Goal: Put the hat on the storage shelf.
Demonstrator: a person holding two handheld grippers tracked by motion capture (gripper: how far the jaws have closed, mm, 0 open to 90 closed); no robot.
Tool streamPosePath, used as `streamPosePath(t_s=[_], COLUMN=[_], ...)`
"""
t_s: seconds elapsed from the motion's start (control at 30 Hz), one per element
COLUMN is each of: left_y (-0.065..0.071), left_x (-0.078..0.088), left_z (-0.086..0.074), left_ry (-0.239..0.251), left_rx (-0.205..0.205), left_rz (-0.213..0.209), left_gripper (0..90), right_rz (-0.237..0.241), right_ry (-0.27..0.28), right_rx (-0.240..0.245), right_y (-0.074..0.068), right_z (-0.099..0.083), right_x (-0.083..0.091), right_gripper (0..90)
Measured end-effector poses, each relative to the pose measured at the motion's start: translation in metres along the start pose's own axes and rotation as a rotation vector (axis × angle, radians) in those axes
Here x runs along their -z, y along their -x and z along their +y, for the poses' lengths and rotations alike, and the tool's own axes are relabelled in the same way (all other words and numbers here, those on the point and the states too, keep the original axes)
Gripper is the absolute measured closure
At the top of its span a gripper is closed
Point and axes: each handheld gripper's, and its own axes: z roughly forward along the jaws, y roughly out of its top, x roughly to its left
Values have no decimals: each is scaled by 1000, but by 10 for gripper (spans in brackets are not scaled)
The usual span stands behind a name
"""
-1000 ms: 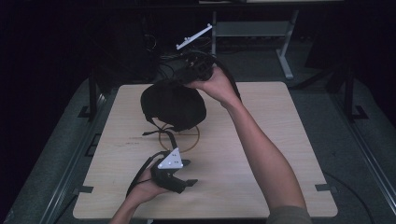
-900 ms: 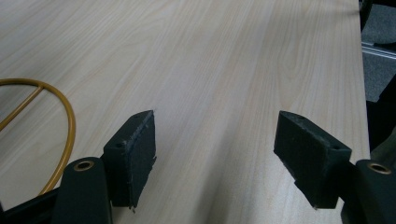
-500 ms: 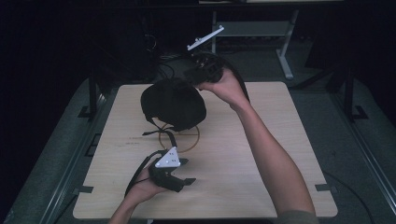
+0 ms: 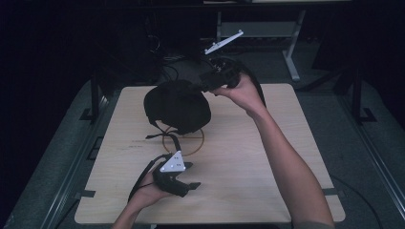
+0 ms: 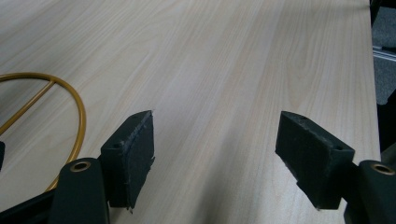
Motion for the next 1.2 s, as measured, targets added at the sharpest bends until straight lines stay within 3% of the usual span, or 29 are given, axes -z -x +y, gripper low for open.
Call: streamPosePath(t_s=[0.6,1.2], left_y=[0,-2], left_x=[-3,-4], left_z=[-1,-1], left_ry=[-7,18], left_rx=[4,31], left_rz=[-8,-31], left_gripper=[278,271], right_rz=[-19,-43], right_ry=[14,17], right_rx=[-15,-52], right_y=[2,8], right_z=[-31,-82], right_x=[25,53], right_gripper=[257,249])
